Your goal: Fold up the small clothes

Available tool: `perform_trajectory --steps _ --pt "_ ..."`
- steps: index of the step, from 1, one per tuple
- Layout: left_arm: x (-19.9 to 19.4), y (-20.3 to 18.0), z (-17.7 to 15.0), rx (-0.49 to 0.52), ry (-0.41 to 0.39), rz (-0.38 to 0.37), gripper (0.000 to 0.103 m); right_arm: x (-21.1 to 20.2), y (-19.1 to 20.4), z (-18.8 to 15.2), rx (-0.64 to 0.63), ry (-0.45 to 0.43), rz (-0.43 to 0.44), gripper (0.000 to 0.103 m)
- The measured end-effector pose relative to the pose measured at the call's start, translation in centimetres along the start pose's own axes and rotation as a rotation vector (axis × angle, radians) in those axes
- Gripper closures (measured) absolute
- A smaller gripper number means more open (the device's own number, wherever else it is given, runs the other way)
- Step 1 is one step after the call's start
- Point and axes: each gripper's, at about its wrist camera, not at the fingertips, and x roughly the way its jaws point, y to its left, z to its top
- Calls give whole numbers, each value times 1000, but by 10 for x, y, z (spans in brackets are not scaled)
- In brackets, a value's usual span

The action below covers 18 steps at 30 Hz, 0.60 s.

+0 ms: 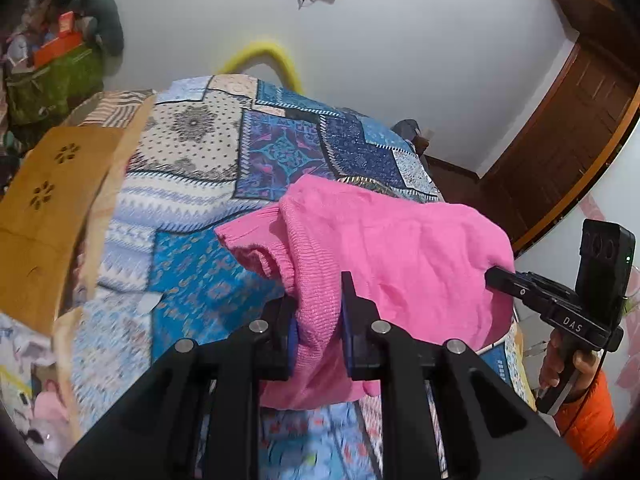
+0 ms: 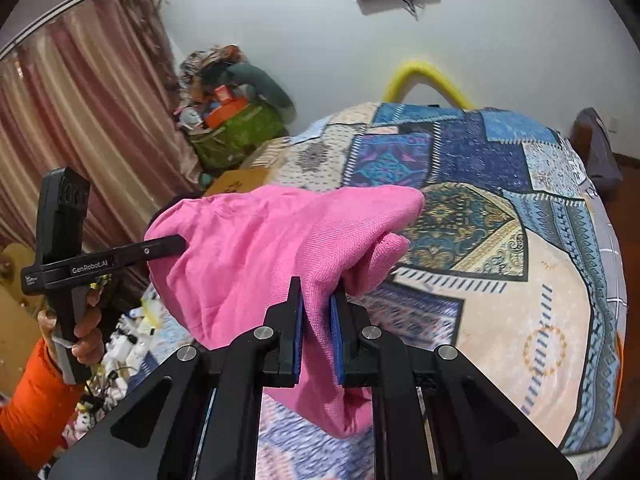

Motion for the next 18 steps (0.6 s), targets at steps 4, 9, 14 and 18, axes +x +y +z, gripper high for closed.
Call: perform_trajectory --steps 4,9,14,18 --pt "-17 7 -25 12 14 32 86 -1 18 -15 -10 19 19 92" --pt "-11 27 -58 -21 84 47 86 20 27 -41 6 87 32 92" --pt "19 53 -85 -47 156 101 86 46 24 -59 7 145 -7 92" --pt "38 69 -98 -46 198 176 82 55 19 -64 -16 170 -89 88"
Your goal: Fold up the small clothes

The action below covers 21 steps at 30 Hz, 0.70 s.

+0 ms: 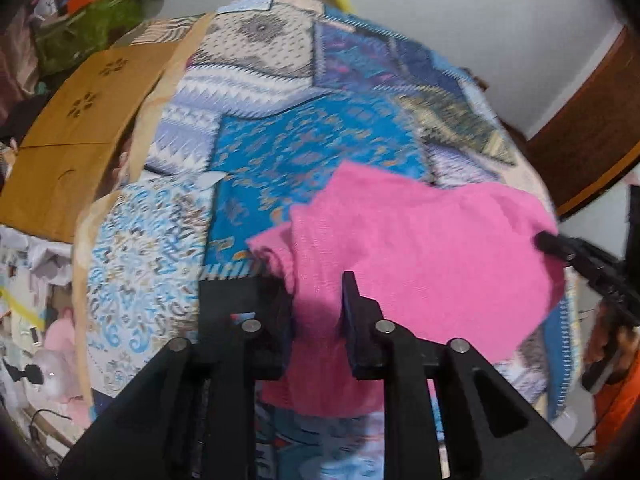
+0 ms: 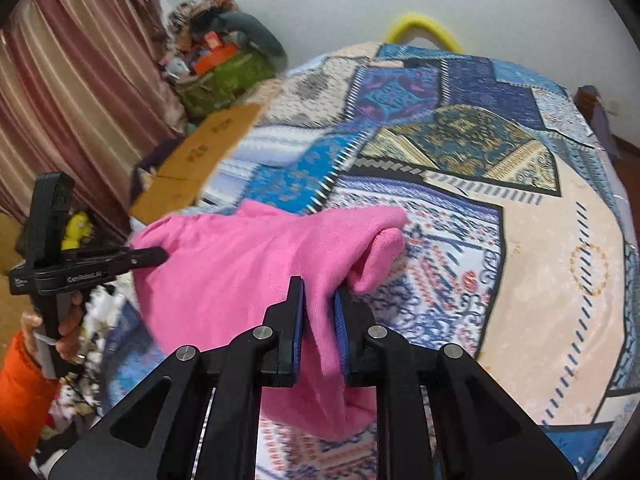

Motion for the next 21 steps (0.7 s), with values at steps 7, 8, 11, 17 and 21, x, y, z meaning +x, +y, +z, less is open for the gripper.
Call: perform_trajectory --steps 7,8,11,17,21 --pt "-19 -5 8 56 -77 101 71 -20 6 2 -94 -74 -117 69" --pt "-25 -9 11 61 -95 95 71 -23 11 4 -111 -88 -112 68" --pt "-34 -23 16 79 -128 42 68 -17 28 12 -151 -101 -59 67" --pt "-4 -57 12 130 -63 -51 65 20 55 6 -196 -42 26 66" --pt "23 -59 -1 162 -17 3 65 47 50 -11 -183 29 41 66"
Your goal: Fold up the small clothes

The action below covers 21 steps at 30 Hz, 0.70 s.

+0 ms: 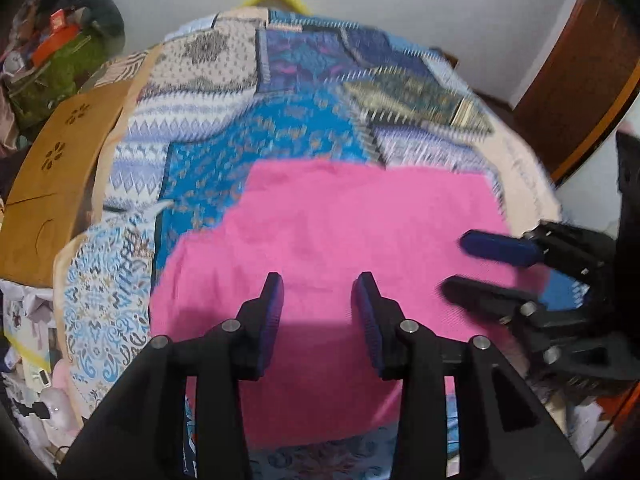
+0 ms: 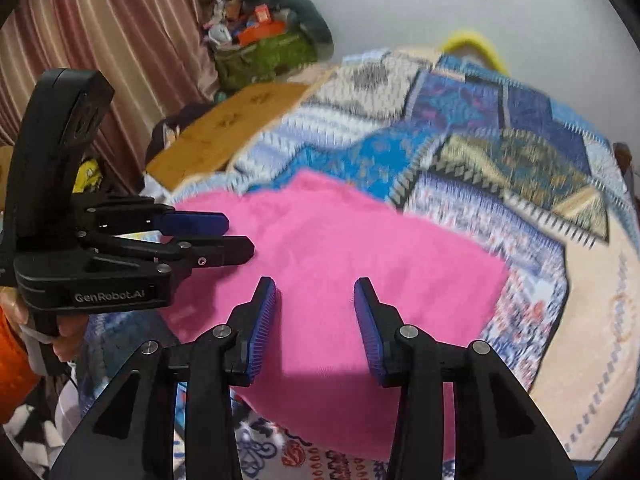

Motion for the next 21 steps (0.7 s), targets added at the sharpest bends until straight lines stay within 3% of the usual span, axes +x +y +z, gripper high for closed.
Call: perform_trajectory --steps 7,13,16,21 --pt "-1 38 -25 -36 -25 102 62 -15 -36 -22 112 -17 -3 64" --pt "-28 54 -36 -87 -74 140 59 -38 -52 -31 151 -30 -98 64" --pt "-55 49 -36 -95 -140 147 59 -60 -50 -28 144 -80 -120 64" --pt "-123 21 -35 -64 -300 133 59 -122 -19 -16 93 -242 -144 64"
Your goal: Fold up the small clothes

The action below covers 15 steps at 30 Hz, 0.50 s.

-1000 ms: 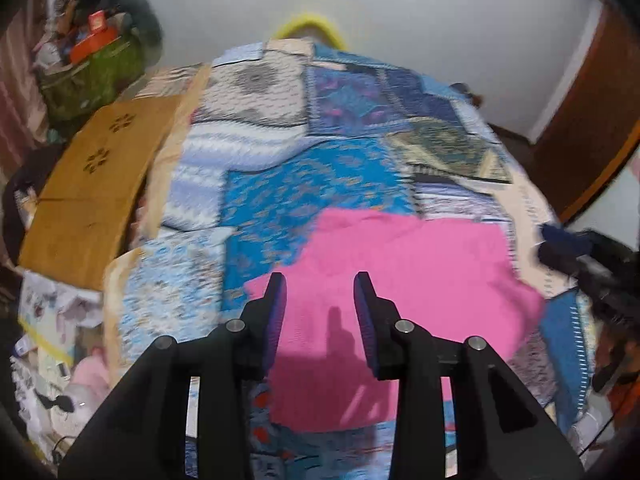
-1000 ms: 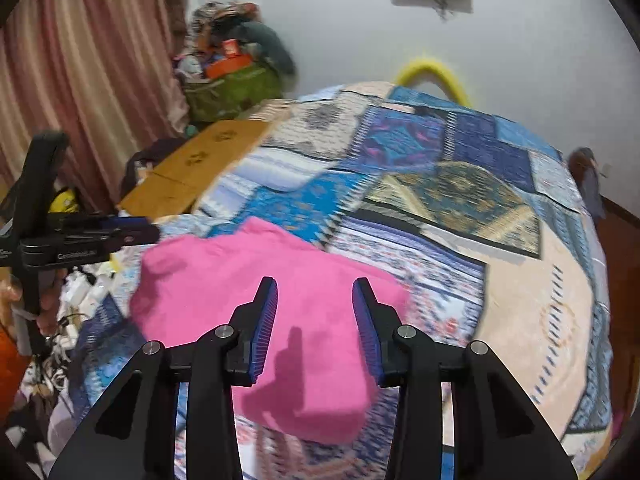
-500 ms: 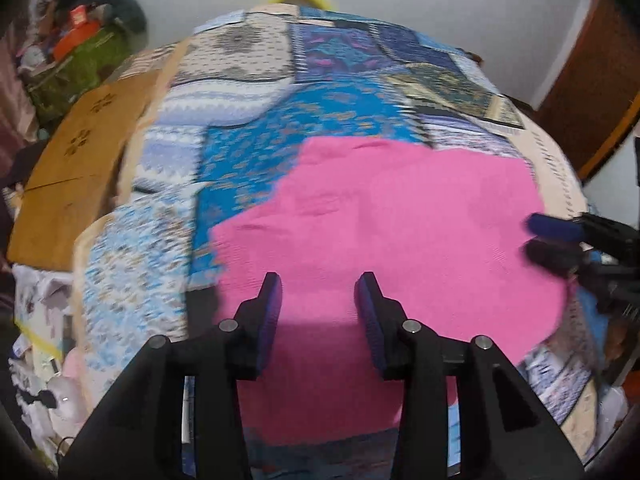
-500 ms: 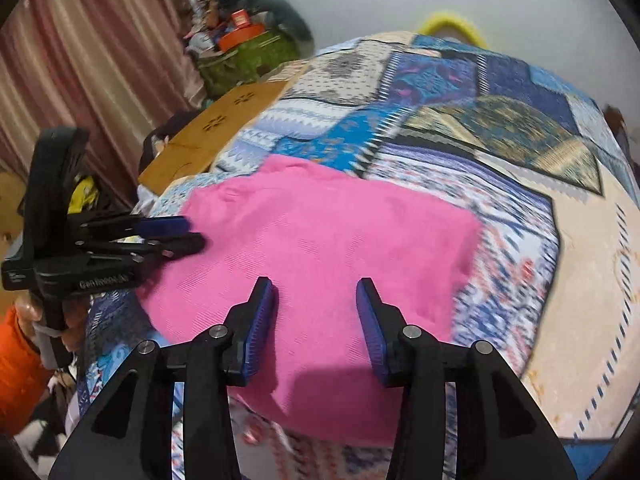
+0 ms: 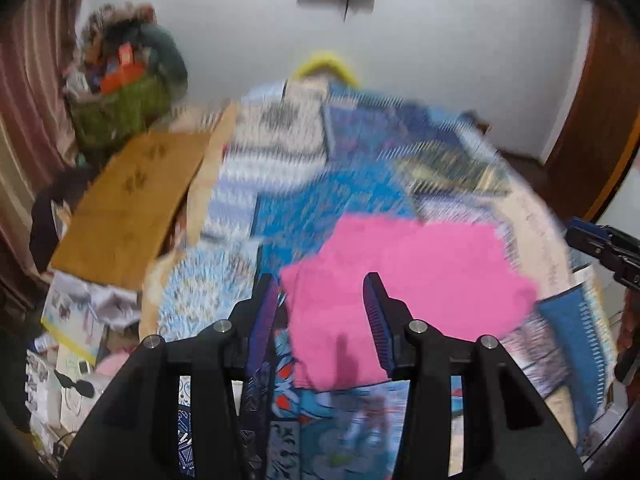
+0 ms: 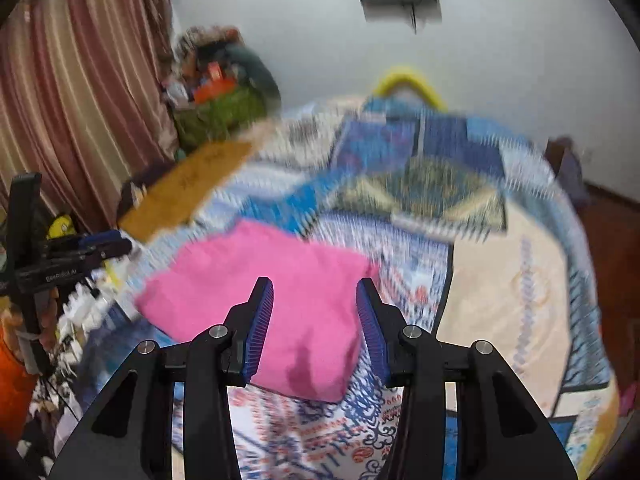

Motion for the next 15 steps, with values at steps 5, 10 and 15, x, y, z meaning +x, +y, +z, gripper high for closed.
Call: perform_trajectory --steps 5,10,15 --pt "-81 -28 10 14 -180 -48 59 -66 35 17 -45 -176 22 64" --pt "-154 -55 3 39 -343 -76 59 -124 73 15 -114 -319 27 64" --pt "-212 -77 -23 77 -487 -63 49 -170 101 0 -139 -430 28 63"
